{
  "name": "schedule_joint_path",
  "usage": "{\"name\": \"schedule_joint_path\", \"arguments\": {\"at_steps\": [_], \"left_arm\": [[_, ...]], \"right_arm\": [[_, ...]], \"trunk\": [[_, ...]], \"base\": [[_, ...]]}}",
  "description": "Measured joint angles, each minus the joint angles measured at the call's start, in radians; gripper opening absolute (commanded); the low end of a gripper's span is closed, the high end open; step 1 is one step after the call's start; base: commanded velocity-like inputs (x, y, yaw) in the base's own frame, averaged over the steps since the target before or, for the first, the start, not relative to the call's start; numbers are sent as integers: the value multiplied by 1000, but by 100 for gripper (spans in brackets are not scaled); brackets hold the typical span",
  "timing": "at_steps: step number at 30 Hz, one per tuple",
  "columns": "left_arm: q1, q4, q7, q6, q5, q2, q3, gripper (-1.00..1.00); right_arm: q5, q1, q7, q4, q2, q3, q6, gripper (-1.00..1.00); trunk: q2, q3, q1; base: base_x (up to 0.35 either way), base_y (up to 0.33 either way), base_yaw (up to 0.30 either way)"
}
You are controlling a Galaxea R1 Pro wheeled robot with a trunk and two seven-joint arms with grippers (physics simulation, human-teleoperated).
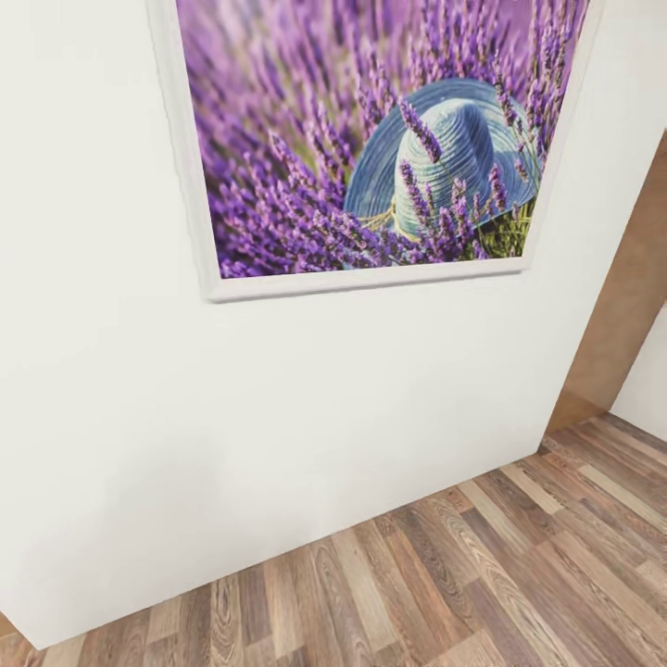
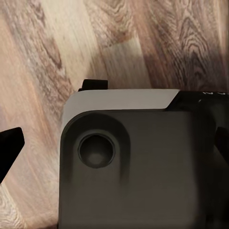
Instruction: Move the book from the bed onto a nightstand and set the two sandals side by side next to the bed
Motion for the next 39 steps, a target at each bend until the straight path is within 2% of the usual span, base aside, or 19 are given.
{"name": "schedule_joint_path", "arguments": {"at_steps": [29,39], "left_arm": [[0,1,0,0,-1,0,0,100],[0,-1,0,0,-1,0,-1,100]], "right_arm": [[0,0,-1,0,0,0,-12,100],[2,0,-1,-15,0,3,-48,100]], "trunk": [[0,0,0],[0,-1,0]], "base": [[0,0,-271],[0,0,-273]]}}
